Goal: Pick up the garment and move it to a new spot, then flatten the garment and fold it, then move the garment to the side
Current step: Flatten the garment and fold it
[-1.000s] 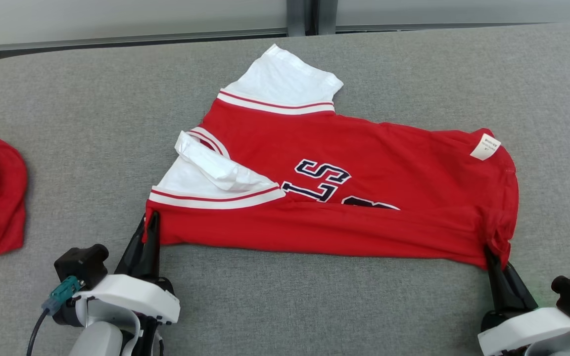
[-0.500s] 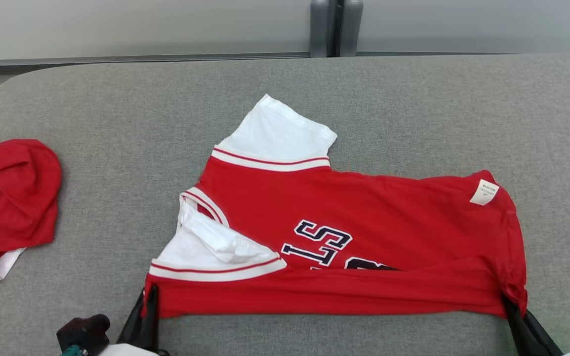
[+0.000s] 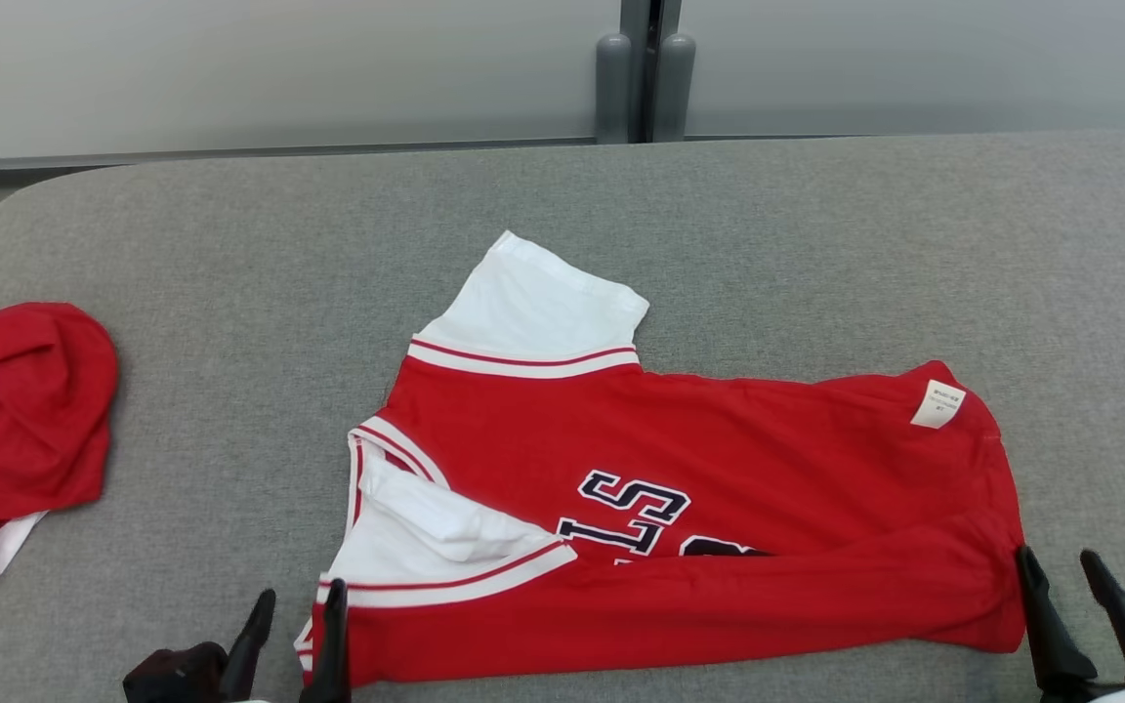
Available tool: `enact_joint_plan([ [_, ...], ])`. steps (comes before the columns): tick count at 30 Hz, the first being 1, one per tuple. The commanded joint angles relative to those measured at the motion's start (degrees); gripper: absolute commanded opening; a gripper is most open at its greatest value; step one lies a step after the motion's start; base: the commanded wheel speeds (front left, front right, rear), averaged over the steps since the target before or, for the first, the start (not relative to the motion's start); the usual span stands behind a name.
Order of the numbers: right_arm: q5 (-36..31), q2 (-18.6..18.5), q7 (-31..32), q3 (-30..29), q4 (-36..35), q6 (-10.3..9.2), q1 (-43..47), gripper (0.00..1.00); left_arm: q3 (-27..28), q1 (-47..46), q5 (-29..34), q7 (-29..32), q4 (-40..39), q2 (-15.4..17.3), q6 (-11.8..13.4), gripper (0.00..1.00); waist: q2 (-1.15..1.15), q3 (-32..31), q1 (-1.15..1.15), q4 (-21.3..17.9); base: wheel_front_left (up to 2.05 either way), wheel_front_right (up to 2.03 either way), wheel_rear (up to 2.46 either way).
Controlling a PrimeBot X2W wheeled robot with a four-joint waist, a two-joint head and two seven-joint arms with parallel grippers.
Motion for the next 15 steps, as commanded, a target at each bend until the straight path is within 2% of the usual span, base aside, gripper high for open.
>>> enact_joint_plan([
  [1, -2.94, 0.08, -0.87, -1.12, -1.42, -0.1, -1.18, 1.0, 0.42, -1.38, 1.09, -1.7, -0.85, 0.43, 0.68, 1.0, 0.0, -0.49, 0.0, -0.86, 0.0, 0.0, 0.0],
  [6, -12.29, 2.83, -1.69, -6.07, -8.24, -0.05, -3.13, 1.0, 0.83, -3.91, 5.17, -6.41, -3.23, 1.63, 2.67, 1.0, 0.0, -1.16, 0.0, -1.88, 0.0, 0.0, 0.0],
  [9, -17.21, 4.99, -0.03, -7.35, -12.54, -0.05, -3.03, 1.0, 0.92, -5.72, 6.81, -7.69, -4.03, 2.55, 3.05, 1.0, 0.0, -1.71, 0.0, -1.91, 0.0, 0.0, 0.0],
  [15, -21.45, 8.46, 3.37, -7.92, -18.26, -0.05, -1.11, 1.0, 0.76, -7.61, 7.91, -8.23, -4.97, 3.15, 3.3, 1.0, 0.0, -2.45, 0.0, -1.91, 0.0, 0.0, 0.0],
])
